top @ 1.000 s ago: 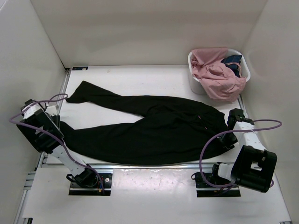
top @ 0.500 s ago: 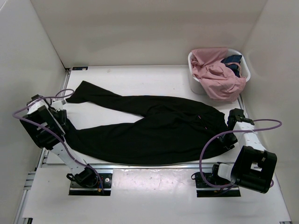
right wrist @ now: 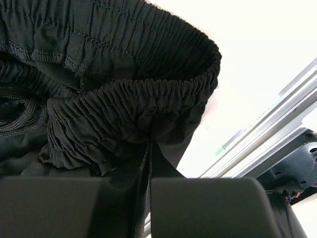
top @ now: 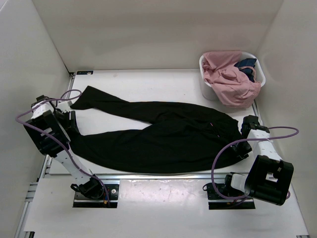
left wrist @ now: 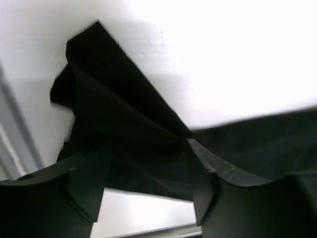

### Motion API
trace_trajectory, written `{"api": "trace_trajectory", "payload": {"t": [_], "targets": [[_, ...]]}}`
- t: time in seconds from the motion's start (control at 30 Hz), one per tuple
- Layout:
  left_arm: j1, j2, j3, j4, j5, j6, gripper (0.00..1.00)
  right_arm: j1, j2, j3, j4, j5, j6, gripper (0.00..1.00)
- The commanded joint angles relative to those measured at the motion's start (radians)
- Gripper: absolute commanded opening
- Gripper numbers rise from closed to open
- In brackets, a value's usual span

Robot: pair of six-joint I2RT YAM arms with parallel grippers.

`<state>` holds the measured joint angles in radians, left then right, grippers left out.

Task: Fold and stack the trousers
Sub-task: Flatten the trousers out

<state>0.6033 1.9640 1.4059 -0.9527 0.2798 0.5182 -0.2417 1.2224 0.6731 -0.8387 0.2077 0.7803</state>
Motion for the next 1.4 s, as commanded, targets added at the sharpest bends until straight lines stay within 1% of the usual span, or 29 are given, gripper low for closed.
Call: {"api": "trace_trajectory", "payload": {"t": [0.0,0.03,0.07,0.17,0.2,0.23,0.27,0.3,0.33,0.4,0.47,0.5,0.53,0.57,0.67,0.8,0.93,1.03,1.13,1.17,1.2,1.23,1.37], "targets": [[0.003,-0.175,-0.007,-0.011,0.018,0.002,0.73,0.001,-0.027,0.026,-0.016,0.015,-0.004,0.00],[0.003,-0.242,-0.007,-0.011,-0.023,0.002,0.75,0.001,-0.027,0.026,-0.016,0.015,-0.004,0.00],[0.003,-0.275,-0.019,-0.011,-0.046,0.002,0.77,0.001,-0.027,0.026,-0.016,0.015,-0.004,0.00],[0.023,-0.362,-0.038,-0.011,-0.109,-0.021,0.77,0.001,-0.027,0.026,-0.007,0.015,-0.004,0.00],[0.041,-0.375,-0.038,-0.011,-0.119,-0.033,0.73,0.001,-0.027,0.017,-0.007,0.015,-0.004,0.00],[0.053,-0.375,-0.051,-0.011,-0.119,-0.046,0.66,0.001,-0.027,0.017,-0.007,0.015,-0.004,0.00],[0.073,-0.384,-0.079,-0.011,-0.152,-0.046,0.58,0.001,-0.027,0.017,-0.007,0.015,-0.004,0.00],[0.082,-0.384,-0.100,-0.011,-0.152,-0.046,0.44,0.001,-0.027,0.017,-0.007,0.015,-0.004,0.00],[0.102,-0.367,-0.123,0.000,-0.163,-0.046,0.38,0.001,-0.027,0.017,-0.007,0.015,-0.004,0.00],[0.118,-0.317,-0.180,0.014,-0.163,-0.046,0.32,0.001,-0.027,0.017,-0.007,0.015,-0.004,0.00],[0.130,-0.262,-0.203,0.040,-0.154,-0.066,0.32,0.001,-0.027,0.017,-0.007,0.015,-0.004,0.00],[0.130,-0.248,-0.203,0.057,-0.154,-0.066,0.35,0.001,-0.027,0.017,-0.007,0.015,-0.013,0.00],[0.139,-0.235,-0.203,0.069,-0.154,-0.078,0.42,0.001,-0.027,0.017,-0.007,0.015,-0.013,0.00],[0.139,-0.225,-0.203,0.093,-0.143,-0.092,0.46,0.001,-0.027,0.017,-0.007,0.015,-0.013,0.00],[0.139,-0.168,-0.150,0.094,-0.134,-0.112,0.55,0.001,-0.037,0.008,-0.007,0.015,-0.013,0.00],[0.130,-0.119,-0.099,0.112,-0.132,-0.142,0.62,0.001,-0.037,-0.001,0.003,0.015,-0.013,0.00],[0.121,-0.076,-0.099,0.132,-0.146,-0.152,0.63,0.001,-0.046,-0.010,0.003,0.015,-0.013,0.00],[0.121,-0.045,-0.136,0.132,-0.146,-0.152,0.63,0.001,-0.046,-0.010,0.003,0.015,-0.013,0.00],[0.121,-0.045,-0.174,0.132,-0.156,-0.132,0.52,0.001,-0.046,-0.010,0.003,0.015,-0.013,0.00],[0.121,-0.045,-0.197,0.132,-0.156,-0.132,0.45,0.001,-0.037,-0.001,0.003,0.015,-0.013,0.00],[0.121,-0.045,-0.209,0.132,-0.156,-0.132,0.26,0.001,-0.037,-0.001,0.003,0.015,-0.013,0.00],[0.121,-0.045,-0.232,0.132,-0.143,-0.123,0.14,0.001,-0.026,-0.001,0.012,0.015,-0.013,0.00],[0.121,-0.063,-0.233,0.132,-0.143,-0.103,0.14,-0.010,0.028,0.063,0.024,0.027,-0.013,0.00]]}}
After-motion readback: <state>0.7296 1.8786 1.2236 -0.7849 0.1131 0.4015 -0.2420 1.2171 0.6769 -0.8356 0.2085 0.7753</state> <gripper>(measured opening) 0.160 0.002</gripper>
